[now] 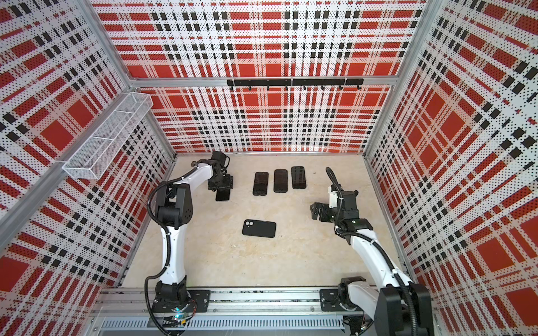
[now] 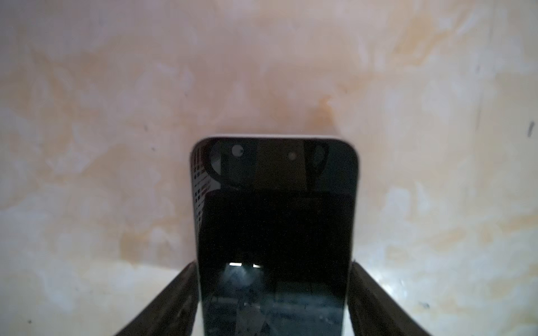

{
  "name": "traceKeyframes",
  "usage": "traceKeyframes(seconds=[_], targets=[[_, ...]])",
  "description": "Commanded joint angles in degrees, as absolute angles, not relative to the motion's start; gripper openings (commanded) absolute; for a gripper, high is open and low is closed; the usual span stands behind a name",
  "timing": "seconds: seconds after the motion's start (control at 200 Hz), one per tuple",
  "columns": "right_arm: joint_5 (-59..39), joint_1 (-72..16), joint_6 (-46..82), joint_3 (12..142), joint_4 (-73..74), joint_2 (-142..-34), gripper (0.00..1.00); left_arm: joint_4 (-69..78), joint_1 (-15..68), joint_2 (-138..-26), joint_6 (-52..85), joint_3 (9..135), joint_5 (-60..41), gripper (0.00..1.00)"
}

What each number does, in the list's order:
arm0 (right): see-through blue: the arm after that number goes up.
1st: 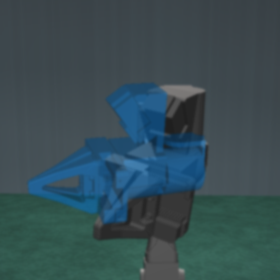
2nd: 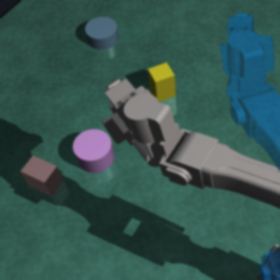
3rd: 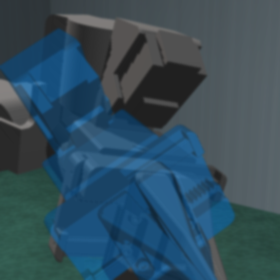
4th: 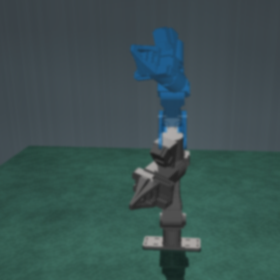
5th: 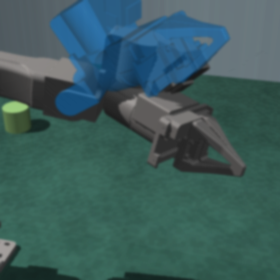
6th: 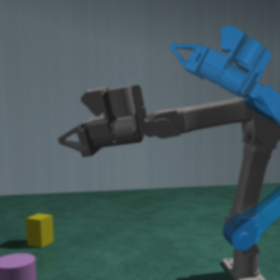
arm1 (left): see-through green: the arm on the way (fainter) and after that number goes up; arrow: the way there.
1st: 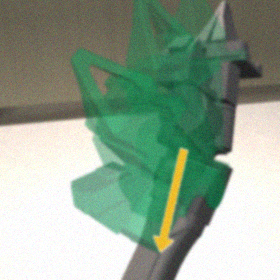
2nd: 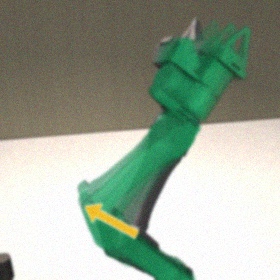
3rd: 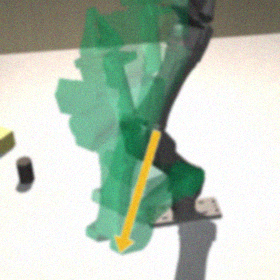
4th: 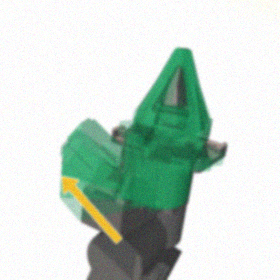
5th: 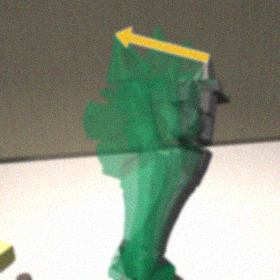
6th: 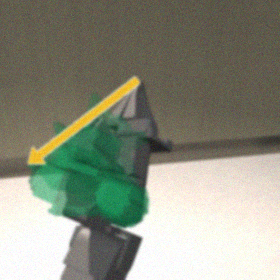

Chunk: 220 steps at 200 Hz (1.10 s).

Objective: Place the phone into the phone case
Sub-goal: 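Lift the silver-edged phone with the left gripper while the right gripper approaches it, then grasp the phone's side edge with the right gripper, taking it from the left gripper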

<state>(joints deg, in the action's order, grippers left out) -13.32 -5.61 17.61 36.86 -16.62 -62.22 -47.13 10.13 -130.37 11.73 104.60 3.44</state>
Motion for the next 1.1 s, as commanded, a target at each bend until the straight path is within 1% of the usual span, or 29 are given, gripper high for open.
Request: traceKeyframes(seconds=[0.0, 0.085, 0.15, 0.341, 0.381, 0.491, 0.616, 0.752, 0.787, 0.897, 0.957, 1.042, 1.097], targets=[[-15.4, -5.5, 17.2, 36.1, -14.3, -63.1, 1.00, -46.0, 11.1, -123.1, 12.9, 100.8, 1.0, 0.76], [-17.6, -6.3, 18.3, 36.0, -12.2, -64.2, 0.99, -43.8, 11.6, -119.4, 13.8, 96.1, -0.7, 0.76], [-18.5, -8.7, 19.0, 36.3, -10.2, -65.5, 0.98, -42.1, 11.9, -116.8, 14.7, 92.5, -2.5, 0.76], [-18.4, -22.0, 21.3, 37.9, 0.0, -70.9, 0.96, -35.6, 12.3, -110.5, 17.9, 83.0, -11.5, 0.74], [-17.9, -24.9, 22.3, 38.0, 2.9, -72.0, 0.95, -33.1, 12.0, -109.0, 19.6, 80.5, -13.8, 0.72], [-15.6, -31.8, 25.3, 37.5, 12.2, -74.7, 0.94, -24.4, 11.0, -104.5, 26.7, 73.1, -21.4, 0.61], [-12.7, -37.0, 29.1, 37.0, 22.9, -78.9, 0.93, -14.0, 11.9, -99.9, 36.3, 64.8, -26.2, 0.57], [-11.5, -40.8, 32.2, 37.6, 32.5, -84.6, 0.92, -9.3, 13.7, -95.5, 42.1, 61.0, -25.2, 0.50], [-11.7, -41.4, 33.7, 37.9, 34.1, -86.0, 0.91, -8.8, 15.8, -94.6, 43.4, 60.4, -24.3, 0.47], [-11.0, -43.4, 34.8, 39.1, 38.3, -89.8, 0.90, -2.3, 17.0, -90.6, 50.0, 55.9, -23.3, 0.36], [-10.7, -44.0, 35.0, 39.8, 40.1, -91.8, 0.89, 2.5, 17.4, -88.3, 56.1, 52.2, -22.5, 0.34], [-10.0, -44.7, 36.2, 40.3, 43.5, -94.5, 0.87, 10.3, 17.8, -85.0, 63.6, 46.8, -20.6, 0.28], [-8.1, -45.3, 36.9, 40.3, 46.0, -96.0, 0.85, 14.1, 17.8, -83.4, 68.0, 43.8, -19.9, 0.28]])
